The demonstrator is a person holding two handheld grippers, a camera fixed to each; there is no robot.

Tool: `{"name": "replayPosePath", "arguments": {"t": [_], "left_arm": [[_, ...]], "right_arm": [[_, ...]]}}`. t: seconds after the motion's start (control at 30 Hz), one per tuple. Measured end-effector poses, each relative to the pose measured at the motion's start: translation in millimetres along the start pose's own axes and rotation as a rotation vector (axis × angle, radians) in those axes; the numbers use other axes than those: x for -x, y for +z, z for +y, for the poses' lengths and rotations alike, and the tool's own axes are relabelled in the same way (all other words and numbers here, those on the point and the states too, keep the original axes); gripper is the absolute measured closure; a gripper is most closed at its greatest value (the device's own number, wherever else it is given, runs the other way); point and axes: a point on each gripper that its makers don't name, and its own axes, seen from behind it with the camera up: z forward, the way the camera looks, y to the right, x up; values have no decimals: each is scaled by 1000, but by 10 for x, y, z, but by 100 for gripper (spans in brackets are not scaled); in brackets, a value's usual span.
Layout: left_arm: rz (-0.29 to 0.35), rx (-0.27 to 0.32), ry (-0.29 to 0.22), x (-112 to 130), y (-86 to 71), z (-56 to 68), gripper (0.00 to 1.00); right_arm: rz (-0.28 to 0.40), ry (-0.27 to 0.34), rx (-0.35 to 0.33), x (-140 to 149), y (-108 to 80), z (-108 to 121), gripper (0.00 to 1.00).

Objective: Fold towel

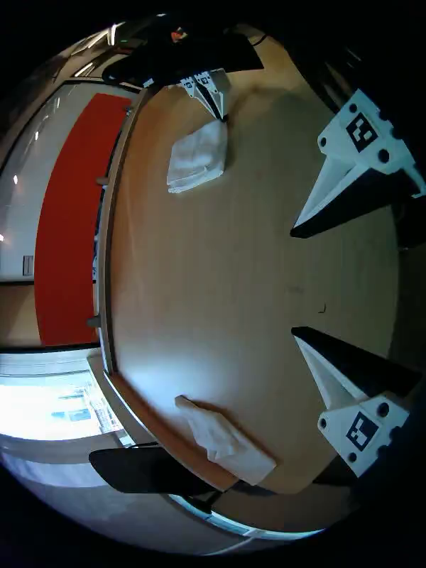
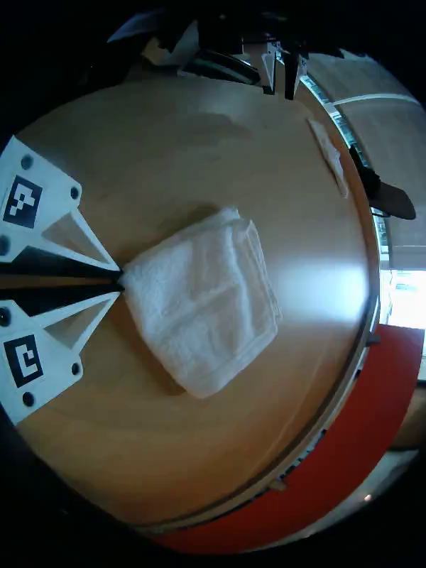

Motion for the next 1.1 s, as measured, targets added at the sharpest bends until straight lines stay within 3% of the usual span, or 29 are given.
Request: {"name": "replayPosePath", "arguments": {"t": [0.4,0.7,1.1], "left_arm": [[3,2,21,-25,0,7,7],[19,9,39,-111,6,47,7],[44,17,59,-231,-6,88,8]], "right_arm": [[82,-14,13,-383,-201,97,95],[151,-57,63,-894,-556,386,96],[245,-57,101,-1437,-1152,776,96]]}}
